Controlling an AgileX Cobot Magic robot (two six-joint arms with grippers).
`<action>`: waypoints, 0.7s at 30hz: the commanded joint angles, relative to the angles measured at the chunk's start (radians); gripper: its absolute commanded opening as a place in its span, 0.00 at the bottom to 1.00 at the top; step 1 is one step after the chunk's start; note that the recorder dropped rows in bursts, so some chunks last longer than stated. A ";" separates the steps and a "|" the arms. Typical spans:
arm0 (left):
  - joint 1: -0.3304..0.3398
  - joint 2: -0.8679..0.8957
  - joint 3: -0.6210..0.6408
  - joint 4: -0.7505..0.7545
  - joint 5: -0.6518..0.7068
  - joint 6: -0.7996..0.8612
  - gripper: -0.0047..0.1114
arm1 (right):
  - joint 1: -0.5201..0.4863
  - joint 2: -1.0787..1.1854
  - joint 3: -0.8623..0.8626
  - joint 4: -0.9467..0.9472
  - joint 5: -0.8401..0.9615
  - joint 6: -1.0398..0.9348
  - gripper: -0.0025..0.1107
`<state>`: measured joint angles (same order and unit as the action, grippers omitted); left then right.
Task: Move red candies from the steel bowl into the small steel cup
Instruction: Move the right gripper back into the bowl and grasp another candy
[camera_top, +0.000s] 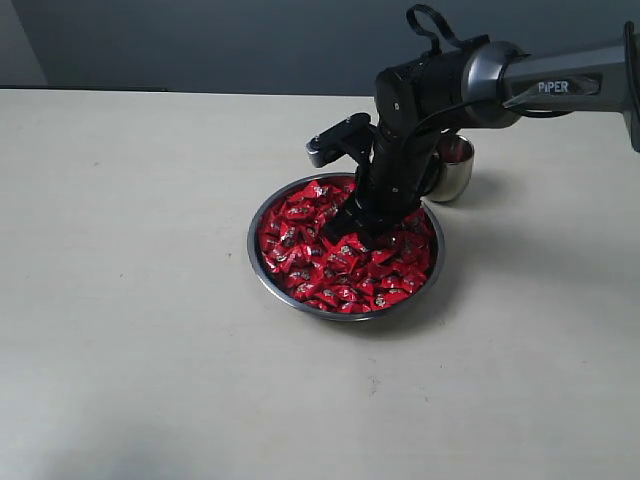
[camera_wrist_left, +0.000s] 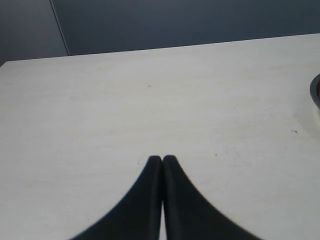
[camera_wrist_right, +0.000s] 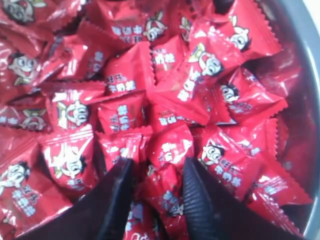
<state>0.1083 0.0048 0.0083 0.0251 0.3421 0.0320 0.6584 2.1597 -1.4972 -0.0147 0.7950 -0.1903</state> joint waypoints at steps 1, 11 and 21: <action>0.000 -0.005 -0.008 0.002 -0.008 -0.003 0.04 | -0.007 0.009 -0.003 -0.001 0.006 0.006 0.32; 0.000 -0.005 -0.008 0.002 -0.008 -0.003 0.04 | -0.007 0.009 -0.003 -0.005 0.004 0.031 0.19; 0.000 -0.005 -0.008 0.002 -0.008 -0.003 0.04 | -0.007 -0.033 -0.003 -0.010 0.006 0.034 0.01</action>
<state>0.1083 0.0048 0.0083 0.0251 0.3421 0.0320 0.6584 2.1579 -1.4972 -0.0147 0.7968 -0.1597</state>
